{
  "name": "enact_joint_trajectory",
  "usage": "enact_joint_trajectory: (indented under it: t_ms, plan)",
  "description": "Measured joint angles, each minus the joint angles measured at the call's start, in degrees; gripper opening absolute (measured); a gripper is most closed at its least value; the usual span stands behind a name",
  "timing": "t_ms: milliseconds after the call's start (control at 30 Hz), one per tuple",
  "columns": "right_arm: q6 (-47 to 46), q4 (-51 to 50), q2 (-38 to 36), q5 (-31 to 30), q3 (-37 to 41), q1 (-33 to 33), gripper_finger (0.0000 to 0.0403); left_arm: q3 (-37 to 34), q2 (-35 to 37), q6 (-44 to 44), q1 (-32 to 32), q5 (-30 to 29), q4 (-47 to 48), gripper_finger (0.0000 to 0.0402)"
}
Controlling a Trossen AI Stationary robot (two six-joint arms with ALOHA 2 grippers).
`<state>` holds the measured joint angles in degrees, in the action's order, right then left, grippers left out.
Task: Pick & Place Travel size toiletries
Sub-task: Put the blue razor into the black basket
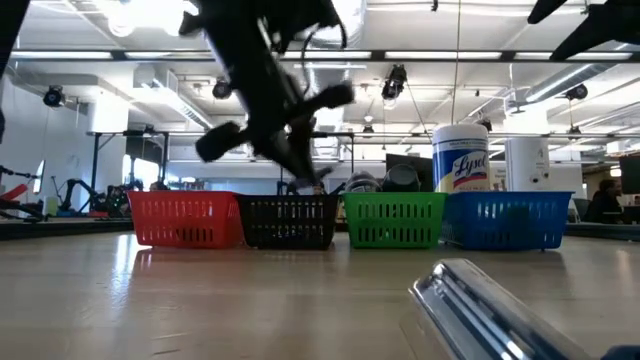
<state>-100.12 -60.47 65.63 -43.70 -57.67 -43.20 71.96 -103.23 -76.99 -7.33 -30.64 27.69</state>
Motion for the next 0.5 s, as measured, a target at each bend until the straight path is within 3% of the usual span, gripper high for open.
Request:
enact_joint_trajectory:
  t_ms: [300, 500]
  plan:
    - [-1.92, -1.09, 0.77, 0.58, 0.24, -0.02, 0.0261, -4.71, 0.49, 0.02, 4.39, 3.85, -0.52, 0.0026]
    - [-2.25, -2.65, 0.76, 0.68, 0.28, -0.02, 0.0279, -3.33, 0.49, 1.54, 4.36, 7.80, 0.75, 0.0086]
